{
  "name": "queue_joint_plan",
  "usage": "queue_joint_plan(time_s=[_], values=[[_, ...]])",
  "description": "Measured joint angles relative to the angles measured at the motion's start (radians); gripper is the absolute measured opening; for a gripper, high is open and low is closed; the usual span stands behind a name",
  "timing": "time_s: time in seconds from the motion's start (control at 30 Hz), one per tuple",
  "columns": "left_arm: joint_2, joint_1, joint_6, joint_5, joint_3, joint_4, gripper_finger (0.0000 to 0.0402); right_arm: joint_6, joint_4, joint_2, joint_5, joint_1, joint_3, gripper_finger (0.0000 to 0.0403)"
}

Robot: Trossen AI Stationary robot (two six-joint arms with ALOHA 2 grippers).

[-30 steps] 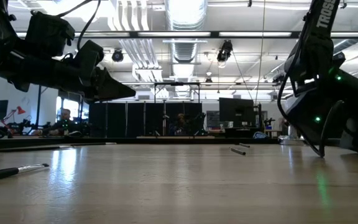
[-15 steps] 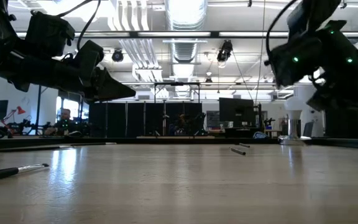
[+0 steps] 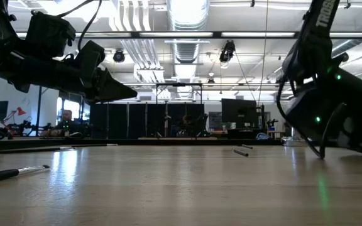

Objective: Pick & Place Makeup Brushes
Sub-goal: Put the liner brush into the makeup brush holder

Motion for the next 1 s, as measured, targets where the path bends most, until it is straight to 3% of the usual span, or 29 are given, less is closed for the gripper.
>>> queue_joint_plan(time_s=[0.17, 0.3, 0.6, 0.8, 1.0], values=[[0.0, 0.0, 0.0, 0.0, 0.0, -0.008, 0.0, -0.039, 0.007, 0.04, -0.032, 0.0, -0.024, 0.0008], [0.0, 0.0, 0.0, 0.0, 0.0, -0.012, 0.0, -0.055, 0.031, -0.004, -0.041, 0.002, -0.024, 0.0008], [0.0, 0.0, 0.004, -0.003, 0.001, -0.014, 0.0, -0.014, 0.074, -0.255, -0.068, 0.002, 0.051, 0.0008], [0.0, 0.0, 0.003, -0.003, 0.002, -0.014, 0.0, 0.183, 0.108, -0.445, -0.034, 0.012, 0.124, 0.0008], [0.0, 0.0, 0.002, -0.003, 0.002, -0.014, 0.0, 0.3, 0.185, -0.597, -0.033, 0.169, 0.135, 0.0023]])
